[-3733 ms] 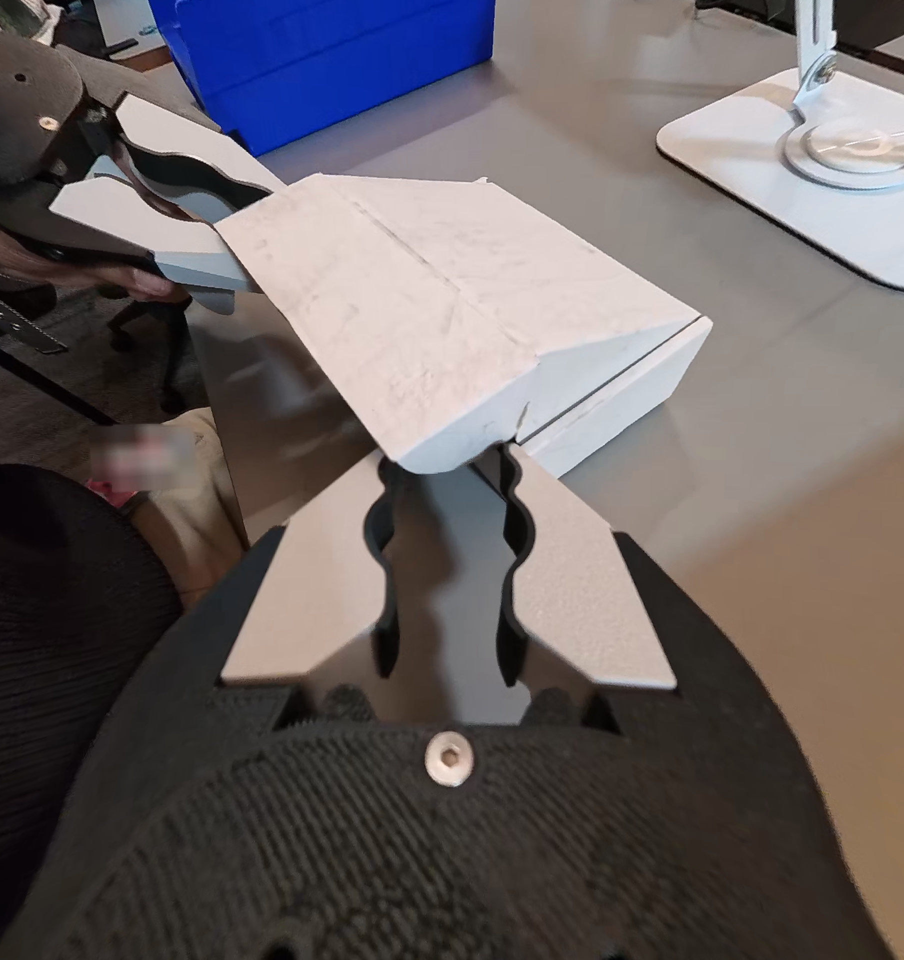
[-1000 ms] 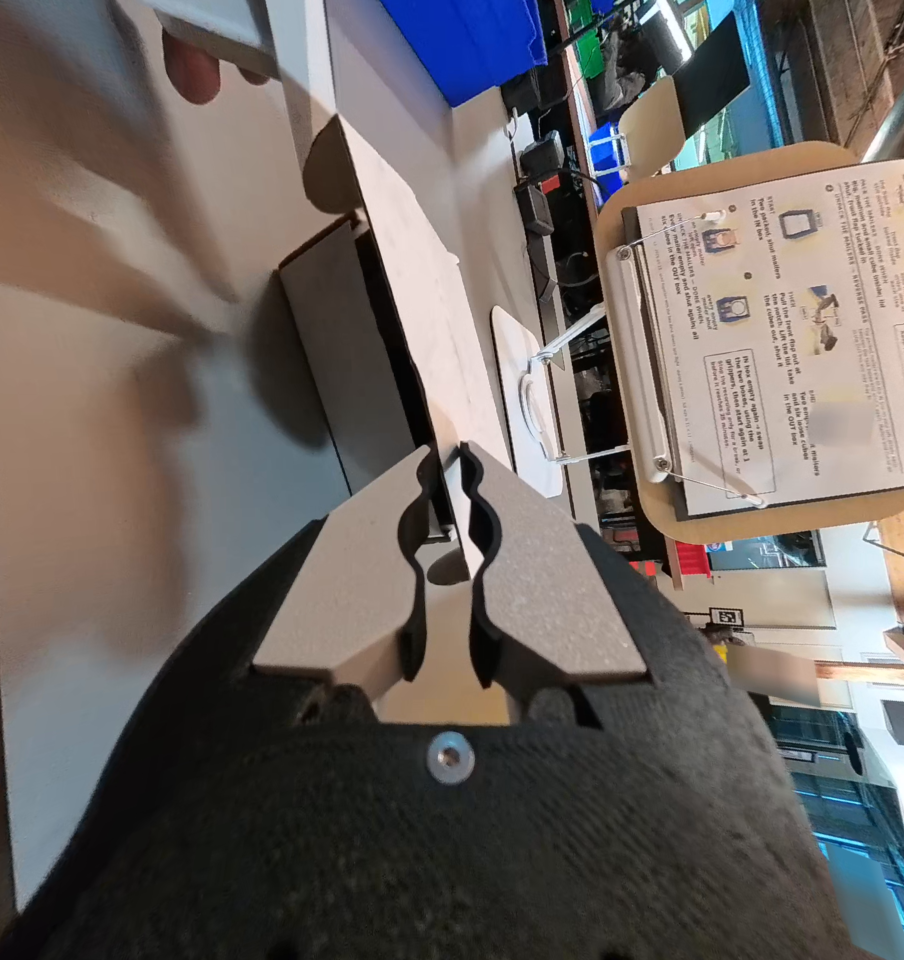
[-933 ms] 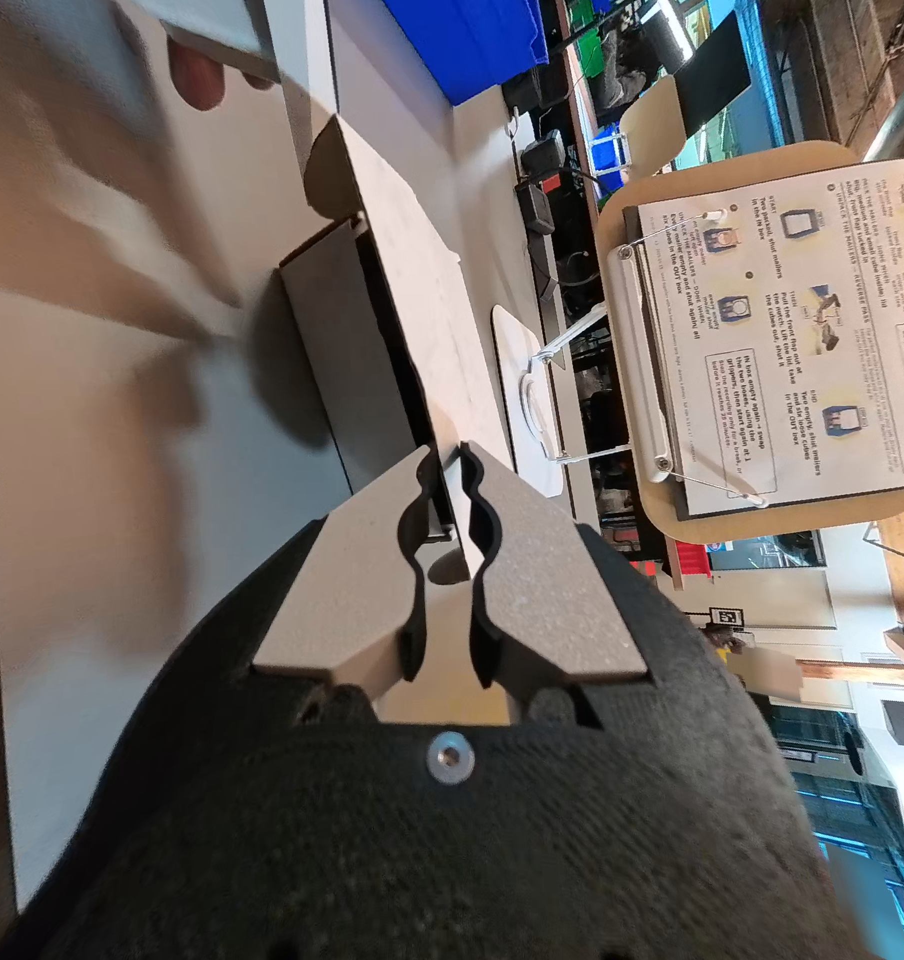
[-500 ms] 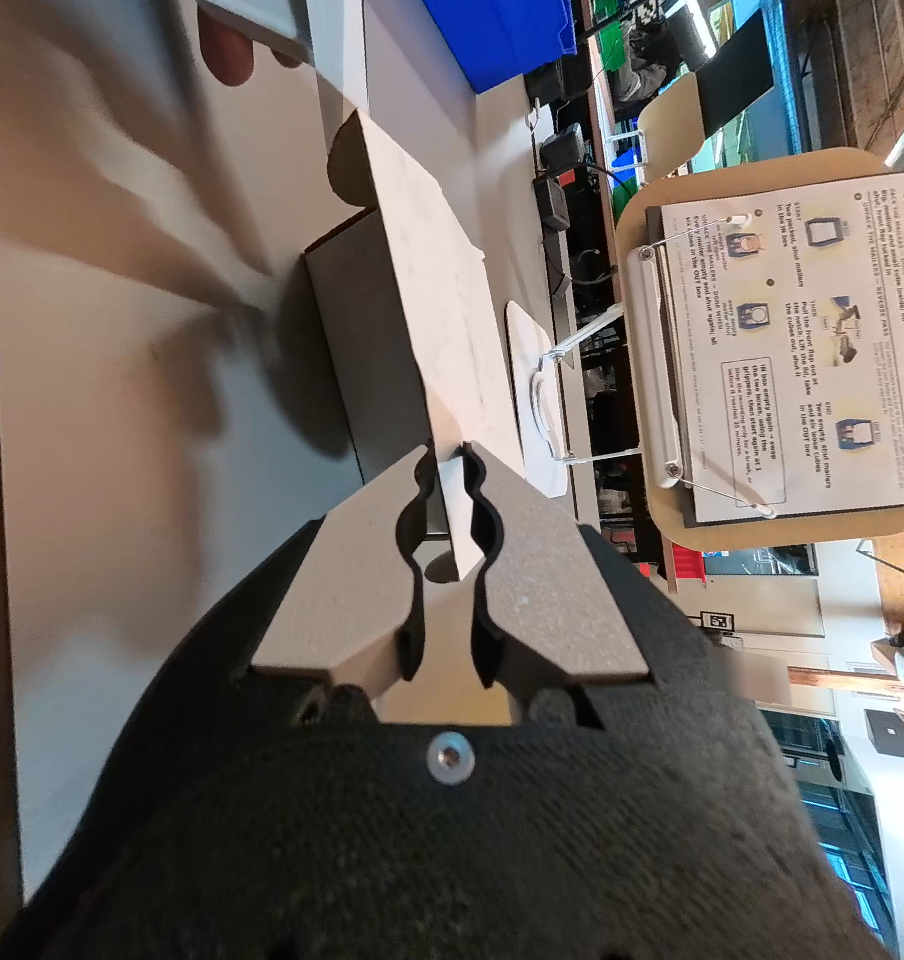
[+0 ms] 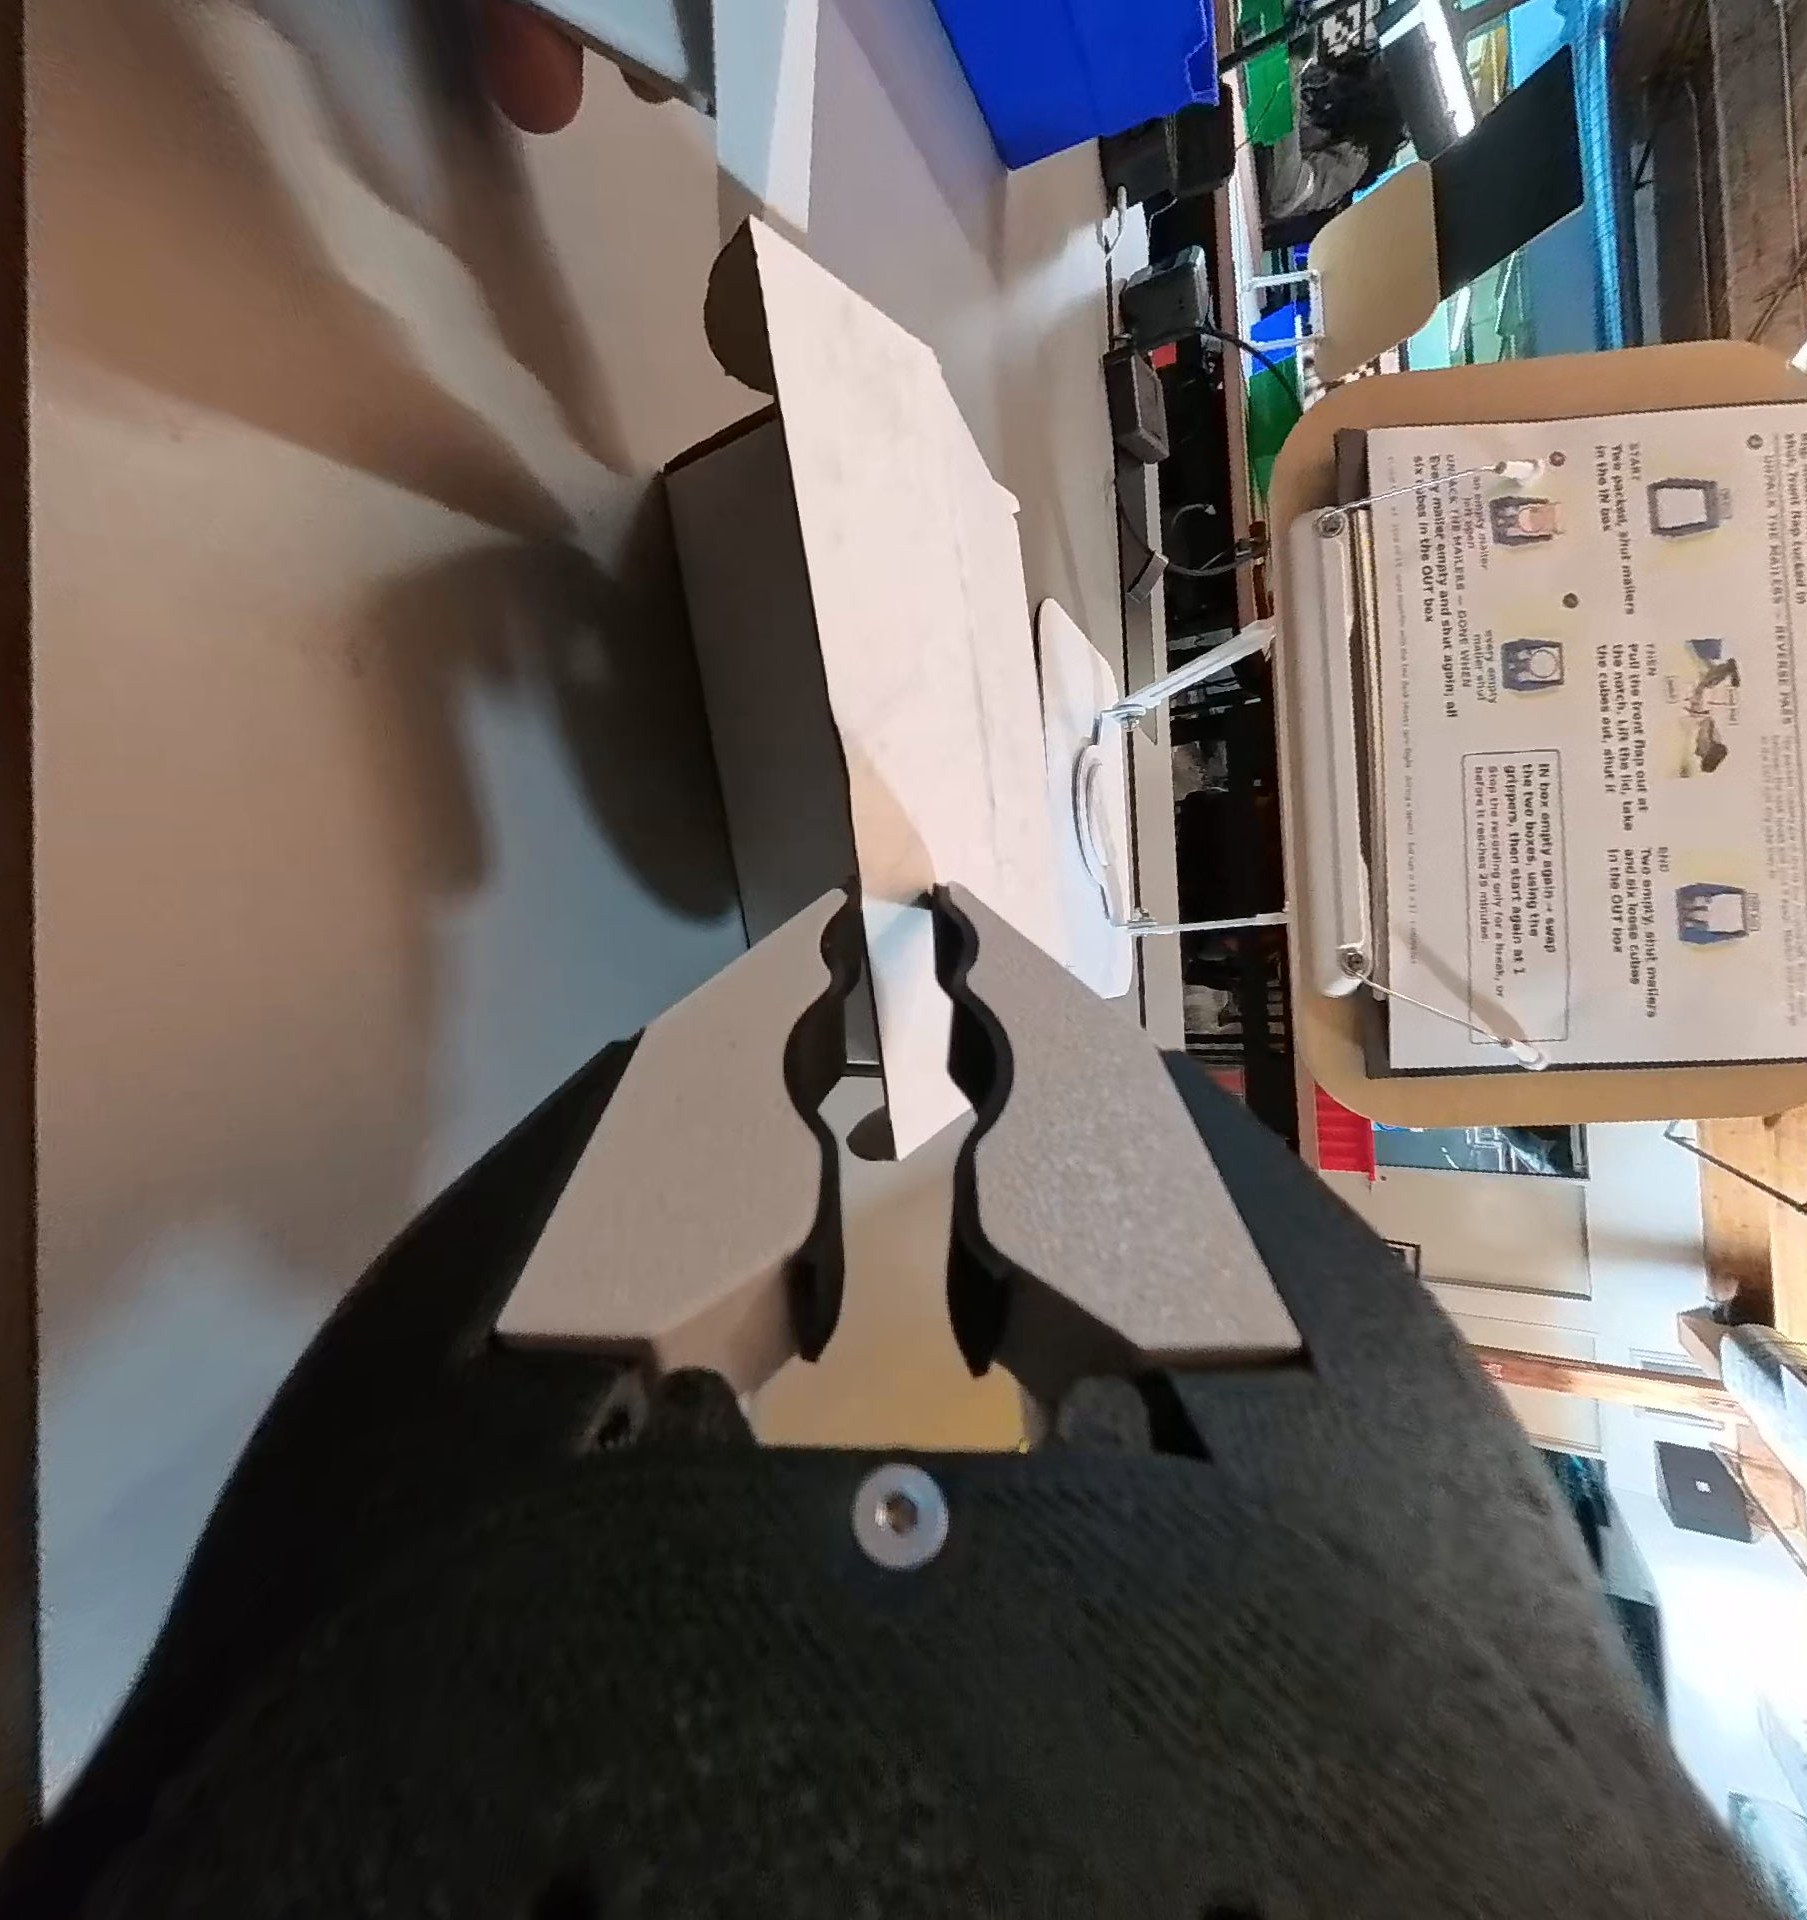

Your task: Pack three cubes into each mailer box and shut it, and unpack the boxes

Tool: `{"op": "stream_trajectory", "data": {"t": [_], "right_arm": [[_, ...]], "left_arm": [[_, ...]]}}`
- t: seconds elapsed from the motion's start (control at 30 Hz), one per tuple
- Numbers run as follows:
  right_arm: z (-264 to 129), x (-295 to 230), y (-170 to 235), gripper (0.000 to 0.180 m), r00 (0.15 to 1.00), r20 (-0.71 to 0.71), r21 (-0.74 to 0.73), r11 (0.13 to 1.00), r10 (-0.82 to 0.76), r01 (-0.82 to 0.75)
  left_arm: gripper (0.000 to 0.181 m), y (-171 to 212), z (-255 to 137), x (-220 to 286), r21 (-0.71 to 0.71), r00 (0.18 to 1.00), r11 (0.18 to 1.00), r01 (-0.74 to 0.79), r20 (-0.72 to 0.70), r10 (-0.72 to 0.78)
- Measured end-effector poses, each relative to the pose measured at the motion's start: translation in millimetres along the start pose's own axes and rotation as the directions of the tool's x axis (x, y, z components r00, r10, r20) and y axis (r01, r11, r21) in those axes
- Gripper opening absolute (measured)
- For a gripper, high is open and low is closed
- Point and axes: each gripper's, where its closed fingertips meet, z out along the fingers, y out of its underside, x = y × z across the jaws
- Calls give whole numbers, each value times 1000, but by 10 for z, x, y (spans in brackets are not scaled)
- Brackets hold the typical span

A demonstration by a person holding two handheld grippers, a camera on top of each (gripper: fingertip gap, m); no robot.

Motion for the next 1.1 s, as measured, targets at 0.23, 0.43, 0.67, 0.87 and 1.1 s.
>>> {"op": "stream_trajectory", "data": {"t": [0.23, 0.43, 0.67, 0.87, 1.1], "right_arm": [[7, 6, 20, 21, 1000, -14, -11, 1000, -12, 12], [-115, 104, -155, 60, 954, 80, 137, 945, 288, -297], [-311, 750, 171, 58, 628, 75, 278, 588, 775, -759], [-65, 495, 812, 20, 422, -1, 13, 421, 907, -907], [-14, 145, 535, 1, 420, 212, -91, 445, 883, -891]], "left_arm": [[16, 26, 36, -42, -14, 998, 999, -45, 47, 45], [17, 29, 21, -76, -22, 996, 998, -61, 65, 62], [15, -158, -135, -237, 80, 996, 997, -3, 90, -4], [16, -283, -171, 122, 155, 995, 988, -16, -94, 31], [43, -170, -84, 332, 112, 982, 989, -100, -151, 117]]}}
